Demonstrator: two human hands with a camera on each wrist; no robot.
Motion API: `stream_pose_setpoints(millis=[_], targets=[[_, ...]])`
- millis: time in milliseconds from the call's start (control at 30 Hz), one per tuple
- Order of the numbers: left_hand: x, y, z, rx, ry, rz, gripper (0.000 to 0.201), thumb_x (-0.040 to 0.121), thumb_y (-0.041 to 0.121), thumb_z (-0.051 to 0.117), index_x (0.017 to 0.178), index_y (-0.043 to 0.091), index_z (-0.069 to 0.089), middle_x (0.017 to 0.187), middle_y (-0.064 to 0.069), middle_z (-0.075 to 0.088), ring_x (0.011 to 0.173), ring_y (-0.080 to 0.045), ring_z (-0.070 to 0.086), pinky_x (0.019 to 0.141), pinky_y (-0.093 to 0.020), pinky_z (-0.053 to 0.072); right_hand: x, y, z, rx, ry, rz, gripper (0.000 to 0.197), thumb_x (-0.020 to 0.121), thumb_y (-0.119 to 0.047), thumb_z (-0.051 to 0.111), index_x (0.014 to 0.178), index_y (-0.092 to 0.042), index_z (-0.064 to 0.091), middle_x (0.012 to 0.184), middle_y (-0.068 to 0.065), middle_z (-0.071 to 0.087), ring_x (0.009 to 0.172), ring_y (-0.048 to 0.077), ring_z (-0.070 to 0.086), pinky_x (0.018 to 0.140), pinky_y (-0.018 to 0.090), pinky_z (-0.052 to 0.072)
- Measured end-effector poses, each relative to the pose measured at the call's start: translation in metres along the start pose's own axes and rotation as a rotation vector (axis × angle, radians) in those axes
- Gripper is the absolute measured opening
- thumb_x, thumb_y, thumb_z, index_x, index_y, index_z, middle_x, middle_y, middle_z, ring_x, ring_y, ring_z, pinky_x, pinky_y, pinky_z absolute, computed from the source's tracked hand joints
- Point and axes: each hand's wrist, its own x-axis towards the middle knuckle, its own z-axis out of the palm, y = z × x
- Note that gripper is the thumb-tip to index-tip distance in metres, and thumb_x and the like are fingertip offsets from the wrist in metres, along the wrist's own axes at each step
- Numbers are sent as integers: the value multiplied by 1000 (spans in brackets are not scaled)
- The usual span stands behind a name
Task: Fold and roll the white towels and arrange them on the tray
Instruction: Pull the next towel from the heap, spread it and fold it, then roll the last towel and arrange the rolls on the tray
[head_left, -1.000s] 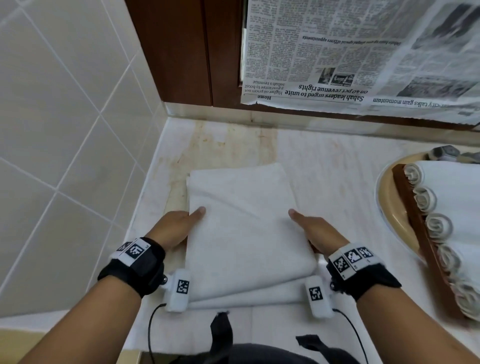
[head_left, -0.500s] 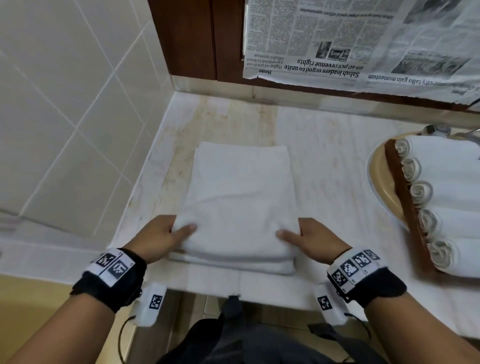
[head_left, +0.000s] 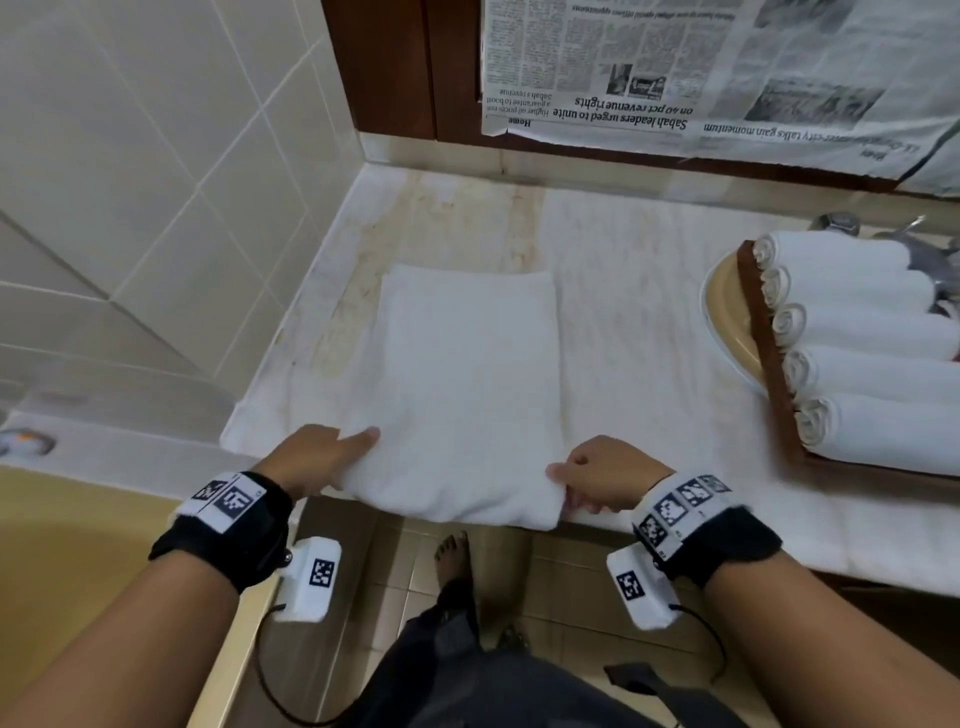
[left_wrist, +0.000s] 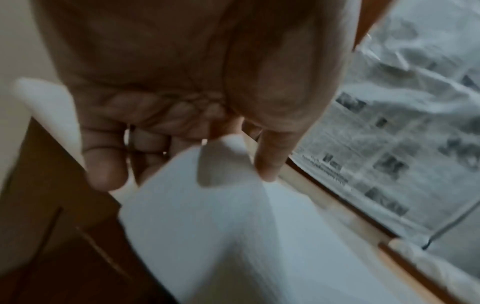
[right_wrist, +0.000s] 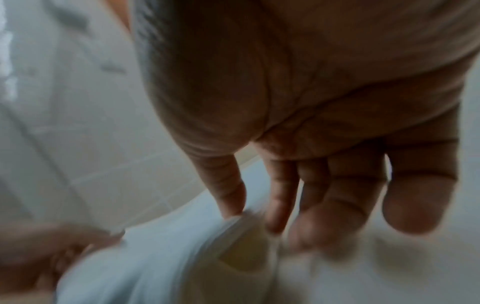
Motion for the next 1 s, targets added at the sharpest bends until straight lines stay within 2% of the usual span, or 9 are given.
stream_pose_setpoints(millis=[67,133,233,300,433,533,600,800,1000], targets=[[4,-6,4,350,30,-28,54,93,56,54,93,3,67,97,-13,69,87,-27,63,71,-31,45,-2,5,6,-137,187,3,24,91,-42,63,96,-20,58,91,-2,56,83,20,60,70,29,43],[6,-7,5,512,211,15,49,90,56,58,105,8,59,109,-15,64,100,-32,60,83,-36,46,-7,2,9,-145,369,-118,45,89,-38,66,128,-25,49,125,0,45,111,23,55,88,35,47],[2,1,15,581,436,277,53,88,45,64,133,21,50,132,-11,53,118,-36,51,96,-47,44,-9,-6,17,-354,328,-364,54,94,-42,56,145,-31,43,154,-3,30,136,21,38,109,40,38],[1,8,28,728,294,410,44,94,46,50,133,27,54,139,-2,53,122,-30,50,101,-44,40,-5,-8,27,-532,195,-337,47,100,-49,41,143,-30,46,157,-2,30,135,23,41,105,41,38],[9,22,45,1051,-9,328,40,105,36,28,140,26,44,149,0,42,132,-23,45,107,-42,36,1,-12,31,-674,214,-239,47,101,-51,25,125,-23,55,136,0,43,117,24,53,83,39,39],[17,36,43,1154,-151,276,49,107,29,21,156,25,14,165,4,6,149,-20,17,115,-45,25,12,-16,20,-730,198,-182,52,102,-50,22,141,-22,42,156,1,26,132,25,42,96,45,40],[27,50,40,1174,-213,259,52,107,25,20,157,23,4,165,4,-4,151,-19,8,117,-46,22,24,-21,6,-734,158,-112,54,103,-49,20,149,-25,33,164,-2,12,143,26,29,105,48,36],[84,107,35,1108,-376,192,54,109,20,18,157,17,-6,162,-2,-20,152,-20,-6,121,-44,12,75,-47,-39,-885,223,59,54,101,-40,30,151,-19,33,161,0,20,149,25,17,109,47,34],[155,169,38,1098,-366,214,56,108,14,21,156,7,-7,161,-14,-21,151,-31,-4,121,-44,11,140,-65,-97,-904,249,180,59,100,-39,33,154,-15,30,164,4,14,150,26,12,112,48,29]])
